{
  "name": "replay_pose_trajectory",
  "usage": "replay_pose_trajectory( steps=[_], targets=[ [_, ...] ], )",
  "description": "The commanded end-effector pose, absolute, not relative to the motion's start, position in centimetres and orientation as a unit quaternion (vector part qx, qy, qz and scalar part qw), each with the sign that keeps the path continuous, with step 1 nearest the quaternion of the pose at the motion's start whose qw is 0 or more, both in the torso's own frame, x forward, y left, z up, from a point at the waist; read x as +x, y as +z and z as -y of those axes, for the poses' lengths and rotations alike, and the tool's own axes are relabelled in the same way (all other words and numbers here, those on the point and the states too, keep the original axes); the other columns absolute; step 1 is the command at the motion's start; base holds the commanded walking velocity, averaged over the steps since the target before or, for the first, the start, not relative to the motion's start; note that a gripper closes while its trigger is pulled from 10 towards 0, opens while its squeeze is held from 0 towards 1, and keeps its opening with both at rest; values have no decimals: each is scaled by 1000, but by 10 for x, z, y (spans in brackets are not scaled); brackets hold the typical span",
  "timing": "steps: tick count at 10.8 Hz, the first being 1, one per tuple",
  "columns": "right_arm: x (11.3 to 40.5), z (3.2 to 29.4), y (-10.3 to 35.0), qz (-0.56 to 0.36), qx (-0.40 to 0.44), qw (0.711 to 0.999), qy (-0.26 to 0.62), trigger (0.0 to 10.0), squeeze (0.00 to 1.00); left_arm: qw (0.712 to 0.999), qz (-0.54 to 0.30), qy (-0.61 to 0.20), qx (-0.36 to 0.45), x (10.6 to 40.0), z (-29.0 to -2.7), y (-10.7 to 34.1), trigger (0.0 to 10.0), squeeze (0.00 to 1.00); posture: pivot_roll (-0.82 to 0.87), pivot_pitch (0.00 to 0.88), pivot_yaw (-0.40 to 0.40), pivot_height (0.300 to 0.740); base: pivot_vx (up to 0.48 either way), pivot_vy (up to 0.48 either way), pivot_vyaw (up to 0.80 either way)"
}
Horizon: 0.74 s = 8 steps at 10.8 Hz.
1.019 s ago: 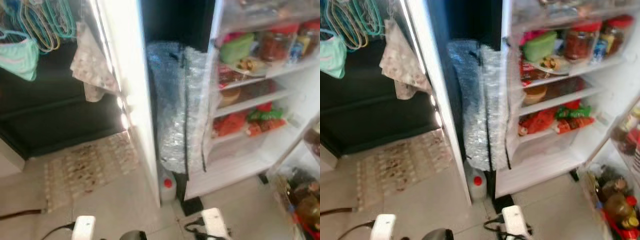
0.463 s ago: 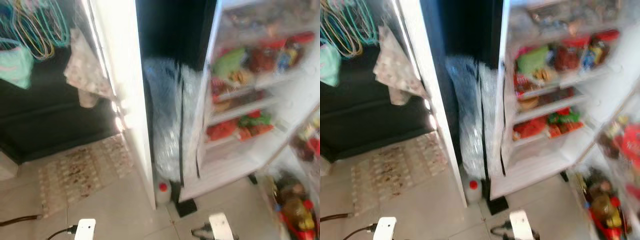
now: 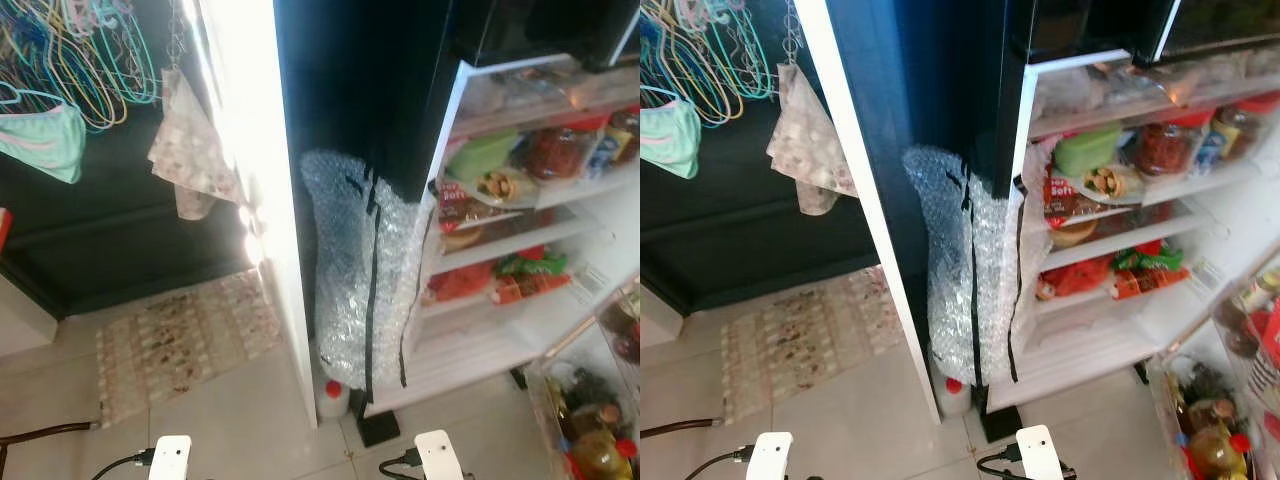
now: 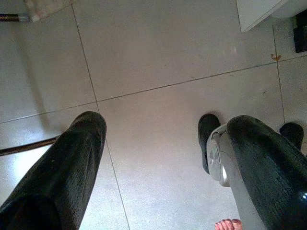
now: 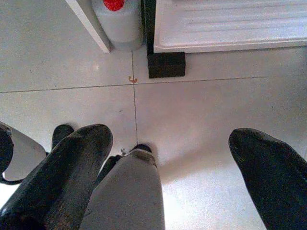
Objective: Restocking fridge
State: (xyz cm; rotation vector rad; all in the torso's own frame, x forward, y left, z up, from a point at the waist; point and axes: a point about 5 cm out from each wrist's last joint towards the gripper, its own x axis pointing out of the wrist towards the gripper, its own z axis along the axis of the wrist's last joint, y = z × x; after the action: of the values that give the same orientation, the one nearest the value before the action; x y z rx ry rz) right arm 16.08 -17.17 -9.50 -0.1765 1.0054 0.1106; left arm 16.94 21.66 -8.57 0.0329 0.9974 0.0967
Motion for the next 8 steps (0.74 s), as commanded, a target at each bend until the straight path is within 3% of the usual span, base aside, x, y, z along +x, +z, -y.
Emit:
replay_pose_trajectory(
  steps=[1, 2, 6, 8],
  targets=[
    [157, 169, -97, -485, -77, 869, 52, 10000, 0, 868, -494, 52, 14, 159, -218, -90, 10000, 0, -36, 0, 42, 740, 0, 0, 0],
    [157, 171, -97, -486, -79, 869, 50, 10000, 0, 867, -496, 52, 14, 158, -218, -90, 10000, 0, -34, 0, 40, 740, 0, 0, 0],
    [157, 174, -97, -488, -80, 868, 38, 10000, 0, 865, -499, 46, 16, 157, -216, -91, 10000, 0, -35, 0, 42, 740, 0, 367, 0],
    [157, 173, -97, -487, -79, 869, 39, 10000, 0, 865, -499, 47, 16, 157, -217, -91, 10000, 0, -33, 0, 45, 740, 0, 381, -628]
  ],
)
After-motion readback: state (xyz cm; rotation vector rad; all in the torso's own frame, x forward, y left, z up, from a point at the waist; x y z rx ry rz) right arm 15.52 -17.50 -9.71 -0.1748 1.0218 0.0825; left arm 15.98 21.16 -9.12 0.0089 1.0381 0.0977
